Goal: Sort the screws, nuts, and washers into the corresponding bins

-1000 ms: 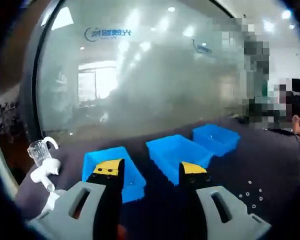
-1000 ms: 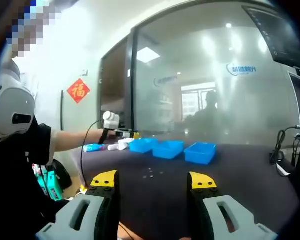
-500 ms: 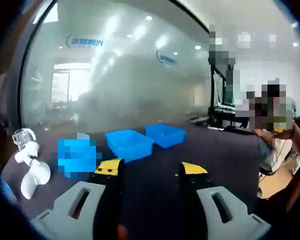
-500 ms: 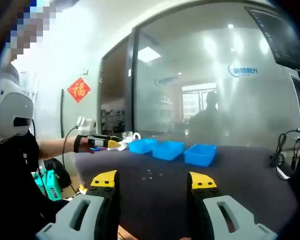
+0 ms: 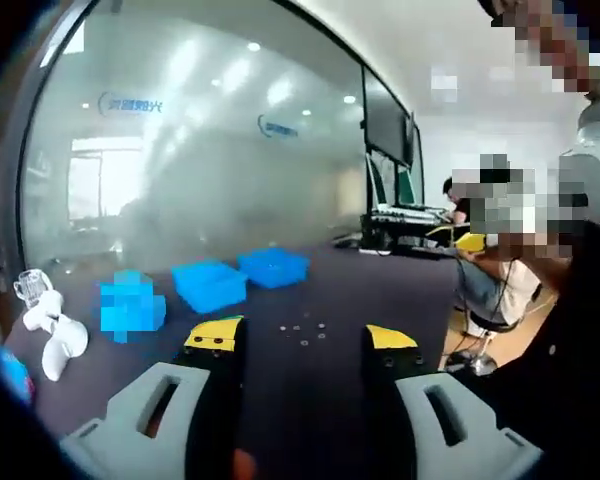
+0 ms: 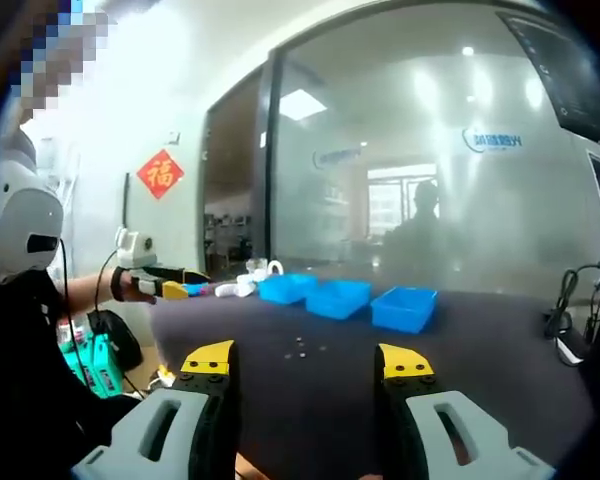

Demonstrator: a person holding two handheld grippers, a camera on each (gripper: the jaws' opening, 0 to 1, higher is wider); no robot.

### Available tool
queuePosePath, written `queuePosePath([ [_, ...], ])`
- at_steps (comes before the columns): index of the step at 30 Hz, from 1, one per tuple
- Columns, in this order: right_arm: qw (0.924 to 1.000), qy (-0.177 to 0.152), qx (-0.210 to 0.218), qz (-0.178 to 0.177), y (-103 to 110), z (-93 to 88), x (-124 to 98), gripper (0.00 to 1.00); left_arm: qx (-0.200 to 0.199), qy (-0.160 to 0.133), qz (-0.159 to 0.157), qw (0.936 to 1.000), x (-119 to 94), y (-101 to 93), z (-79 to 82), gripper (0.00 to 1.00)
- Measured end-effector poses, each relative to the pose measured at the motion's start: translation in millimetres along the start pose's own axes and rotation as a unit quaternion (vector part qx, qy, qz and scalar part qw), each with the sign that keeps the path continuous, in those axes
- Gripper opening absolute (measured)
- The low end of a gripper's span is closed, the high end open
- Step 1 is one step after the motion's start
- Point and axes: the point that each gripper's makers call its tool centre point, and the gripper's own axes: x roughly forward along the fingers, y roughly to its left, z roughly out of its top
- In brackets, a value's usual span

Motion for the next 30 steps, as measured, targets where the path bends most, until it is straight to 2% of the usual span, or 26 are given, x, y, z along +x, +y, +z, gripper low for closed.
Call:
queuePosePath([
  [7,0.9999,0.008,-0.006,-0.01,-4.7,-4.6,0.5,0.5,-0.01,0.006,0.021,0.9997,-4.7,9.8,-6.0,0.44],
  [15,0.9999,0.011,-0.008,-0.011,-5.7,-6.2,-1.4,0.5,-0.005,0.011,0.018,0.9998,1.0,6.0,-5.4,0.44],
  [23,0.9997,0.018,-0.011,-0.015,-7.9,-11.1,-1.0,0.5,-0.006,0.039,0.003,0.9992,13.4,7.1,-7.1,0.44],
  [26,0.9996,0.023,-0.01,-0.015,-8.8,-14.6,-1.6,0.5,-0.004,0.061,0.014,0.998,22.5,13.9,-11.7,0.42],
  [30,0.9995,0.025,-0.008,-0.015,-9.6,-16.5,-2.3,0.5,-0.017,0.083,0.009,0.9963,38.5,18.6,-15.6,0.42],
])
